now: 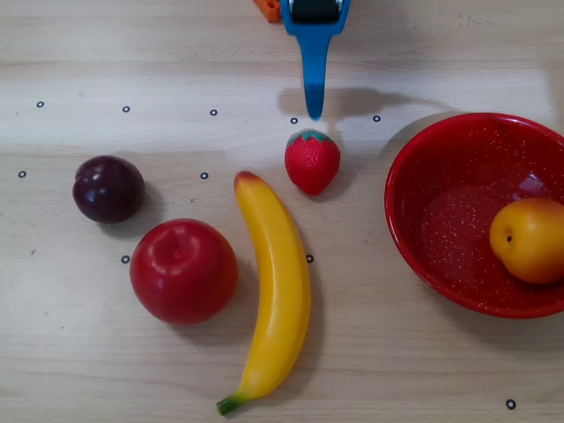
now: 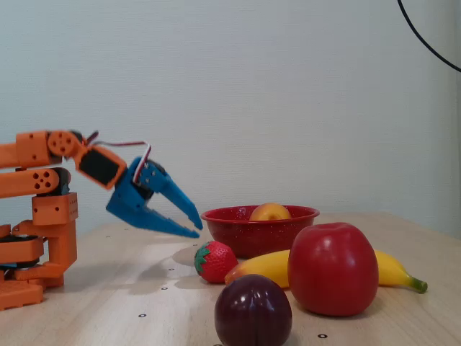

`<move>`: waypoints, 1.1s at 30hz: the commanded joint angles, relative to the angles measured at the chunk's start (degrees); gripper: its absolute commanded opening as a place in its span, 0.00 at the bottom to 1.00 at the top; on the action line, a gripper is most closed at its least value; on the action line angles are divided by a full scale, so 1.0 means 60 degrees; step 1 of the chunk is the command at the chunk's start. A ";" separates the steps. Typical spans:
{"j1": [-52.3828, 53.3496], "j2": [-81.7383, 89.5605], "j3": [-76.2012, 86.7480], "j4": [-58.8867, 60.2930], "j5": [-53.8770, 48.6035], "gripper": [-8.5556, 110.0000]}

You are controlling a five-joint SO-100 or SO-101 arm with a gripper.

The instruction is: Put the peach in the red bowl.

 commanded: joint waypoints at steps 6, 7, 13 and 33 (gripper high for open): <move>-0.0293 0.0791 0.0659 0.0352 0.0015 0.07; -0.0322 0.0791 0.0659 0.0645 -0.0059 0.07; -0.0439 0.0791 0.0659 0.2080 -0.0249 0.07; -0.0396 0.0791 0.0659 0.2080 -0.0220 0.07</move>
